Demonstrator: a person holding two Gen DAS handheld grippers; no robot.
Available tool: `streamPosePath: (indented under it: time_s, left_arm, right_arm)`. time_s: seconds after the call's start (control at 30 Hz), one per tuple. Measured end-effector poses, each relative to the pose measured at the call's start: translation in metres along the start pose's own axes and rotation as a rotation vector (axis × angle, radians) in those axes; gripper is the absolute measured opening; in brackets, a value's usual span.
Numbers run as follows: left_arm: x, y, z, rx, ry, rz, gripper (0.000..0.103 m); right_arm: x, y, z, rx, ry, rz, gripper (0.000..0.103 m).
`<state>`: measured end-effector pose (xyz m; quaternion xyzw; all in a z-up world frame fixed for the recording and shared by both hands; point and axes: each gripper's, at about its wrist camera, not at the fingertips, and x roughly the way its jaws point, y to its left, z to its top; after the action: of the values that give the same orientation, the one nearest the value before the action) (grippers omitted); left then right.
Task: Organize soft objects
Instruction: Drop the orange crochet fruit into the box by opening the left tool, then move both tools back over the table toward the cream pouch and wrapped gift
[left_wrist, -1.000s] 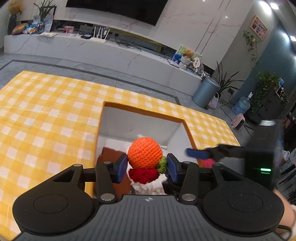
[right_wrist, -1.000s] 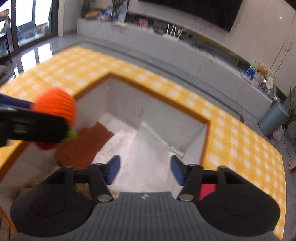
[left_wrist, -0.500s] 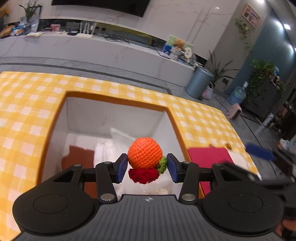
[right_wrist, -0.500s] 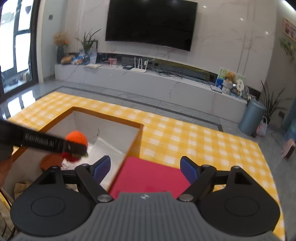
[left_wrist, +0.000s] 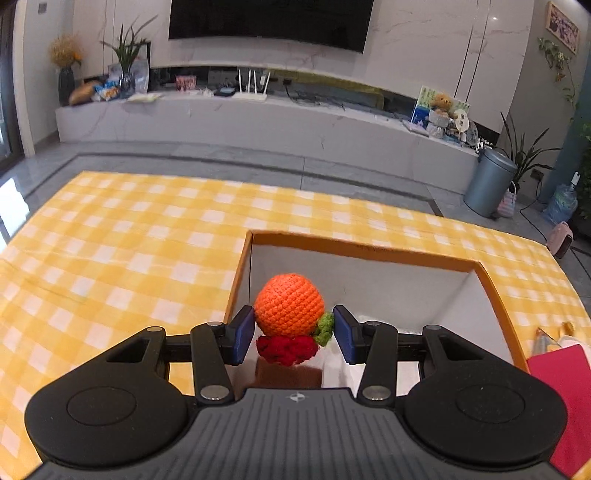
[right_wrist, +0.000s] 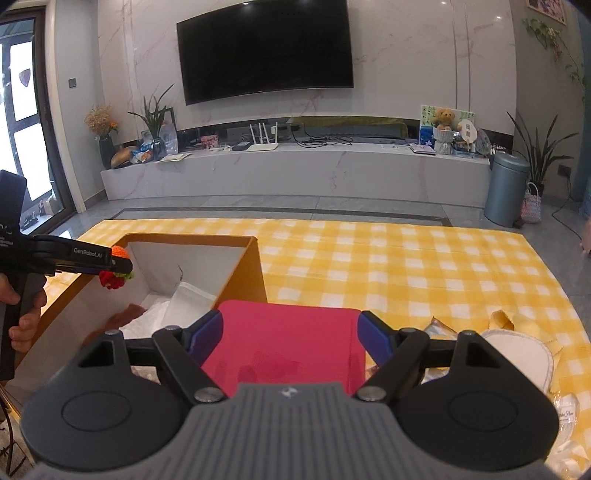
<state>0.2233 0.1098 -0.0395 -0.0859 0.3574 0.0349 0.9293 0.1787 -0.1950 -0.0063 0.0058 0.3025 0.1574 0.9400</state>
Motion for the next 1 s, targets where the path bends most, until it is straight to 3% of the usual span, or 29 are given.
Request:
streamPosePath:
  time_s: [0.03, 0.1, 0.2, 0.43, 0.67, 0.9, 1.0]
  left_arm:
    - [0.001, -0.002, 0.001, -0.001, -0.012, 0.001, 0.057]
    - [-0.002, -0.002, -0.001, -0.015, -0.038, 0.007, 0.075]
    - [-0.008, -0.002, -0.004, -0.04, -0.064, -0.028, 0.089]
    - [-0.026, -0.008, -0.002, -0.056, -0.048, -0.007, 0.089]
    - [-0.057, -0.036, -0.004, 0.002, -0.058, -0.037, 0.089]
    - [-0.087, -0.092, 0.0, 0.129, -0.057, -0.077, 0.089]
    - [-0.1, -0.117, 0.001, 0.144, -0.077, -0.146, 0.089]
  right_arm:
    - [-0.001, -0.002, 0.0, 0.008, 0.002, -0.004, 0.079]
    - [-0.002, -0.004, 0.0, 0.018, 0.005, -0.009, 0.079]
    - [-0.008, -0.007, 0.0, 0.017, -0.008, -0.016, 0.079]
    - [-0.024, -0.019, 0.003, 0.03, -0.046, -0.042, 0.079]
    - [-0.04, -0.032, 0.006, 0.035, -0.061, -0.072, 0.079]
    - [-0.075, -0.059, 0.012, 0.038, -0.125, -0.179, 0.08]
    - [-0.096, -0.083, 0.01, 0.064, -0.156, -0.295, 0.083]
